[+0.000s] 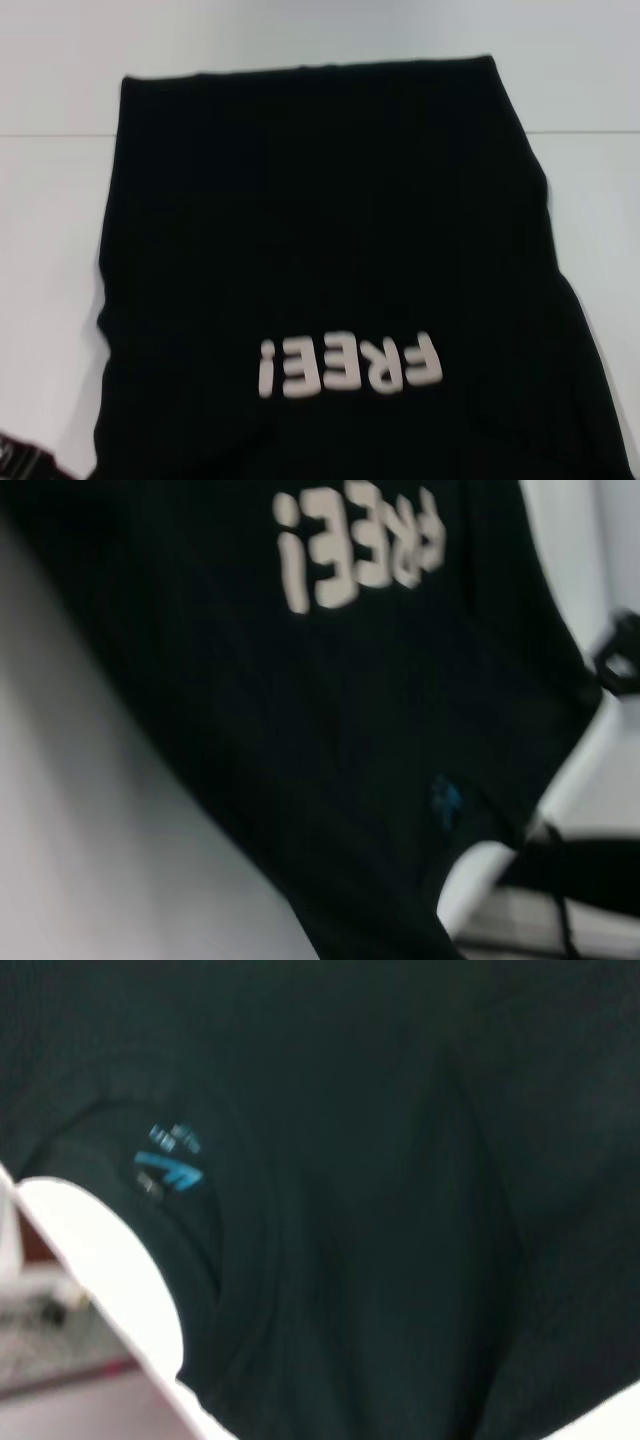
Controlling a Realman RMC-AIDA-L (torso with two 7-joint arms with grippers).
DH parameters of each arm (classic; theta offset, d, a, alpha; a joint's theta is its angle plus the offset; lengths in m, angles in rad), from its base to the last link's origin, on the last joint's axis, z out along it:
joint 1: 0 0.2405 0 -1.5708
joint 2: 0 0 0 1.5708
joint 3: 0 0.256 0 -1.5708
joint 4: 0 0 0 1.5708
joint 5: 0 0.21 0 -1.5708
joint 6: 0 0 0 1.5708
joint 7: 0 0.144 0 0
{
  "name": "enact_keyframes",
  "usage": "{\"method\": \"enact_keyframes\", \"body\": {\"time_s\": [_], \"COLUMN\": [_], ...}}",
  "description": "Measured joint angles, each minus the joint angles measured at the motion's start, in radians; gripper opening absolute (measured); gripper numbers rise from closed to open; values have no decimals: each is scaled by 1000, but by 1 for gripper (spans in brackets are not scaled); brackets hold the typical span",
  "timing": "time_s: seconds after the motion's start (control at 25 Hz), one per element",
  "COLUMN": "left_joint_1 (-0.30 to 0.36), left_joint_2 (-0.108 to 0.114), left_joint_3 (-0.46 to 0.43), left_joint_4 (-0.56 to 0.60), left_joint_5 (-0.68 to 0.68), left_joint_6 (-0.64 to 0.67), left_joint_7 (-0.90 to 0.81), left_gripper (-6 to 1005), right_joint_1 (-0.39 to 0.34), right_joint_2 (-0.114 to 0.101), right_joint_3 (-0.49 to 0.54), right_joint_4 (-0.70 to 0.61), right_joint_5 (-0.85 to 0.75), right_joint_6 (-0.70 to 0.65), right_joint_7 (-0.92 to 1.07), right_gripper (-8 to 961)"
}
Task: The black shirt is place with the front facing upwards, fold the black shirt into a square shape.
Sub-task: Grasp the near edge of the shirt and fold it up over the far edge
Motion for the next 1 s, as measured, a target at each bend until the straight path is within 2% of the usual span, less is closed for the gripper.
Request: {"method": "enact_keyframes", "body": {"time_s": [0.12, 0.2, 0.32, 0.4, 0.56, 0.64, 0.76, 0.84, 1.0], "left_joint_1": [10, 12, 5, -10, -39, -48, -53, -50, -31], "left_joint_2": [-13, -20, -22, -16, -3, -1, -2, -10, -42], "left_joint_3": [26, 21, -58, -147, -291, -339, -382, -395, -404], "left_joint_4": [-1, -1, 6, 7, 7, 7, 8, 8, 4], "left_joint_5": [6, 0, -10, -11, -15, -21, -53, -97, -177], "left_joint_6": [40, 38, 13, -5, -103, -171, -312, -404, -571], "left_joint_7": [3, -5, -7, -9, -55, -80, -105, -110, -97], "left_gripper": [24, 24, 24, 24, 25, 25, 25, 25, 26], "right_joint_1": [-12, -15, -15, -11, -7, -16, -36, -51, -79], "right_joint_2": [17, 20, 19, 11, -28, -47, -59, -54, -16], "right_joint_3": [-7, 6, 69, 148, 338, 408, 470, 480, 474], "right_joint_4": [3, 9, 13, 13, 7, 5, 10, 14, 26], "right_joint_5": [-28, -26, -10, 8, 82, 153, 268, 334, 452], "right_joint_6": [-31, -19, 14, 29, 77, 133, 251, 332, 521], "right_joint_7": [-43, -44, -41, -34, 19, 53, 78, 77, 29], "right_gripper": [43, 43, 44, 45, 46, 47, 48, 48, 49]}}
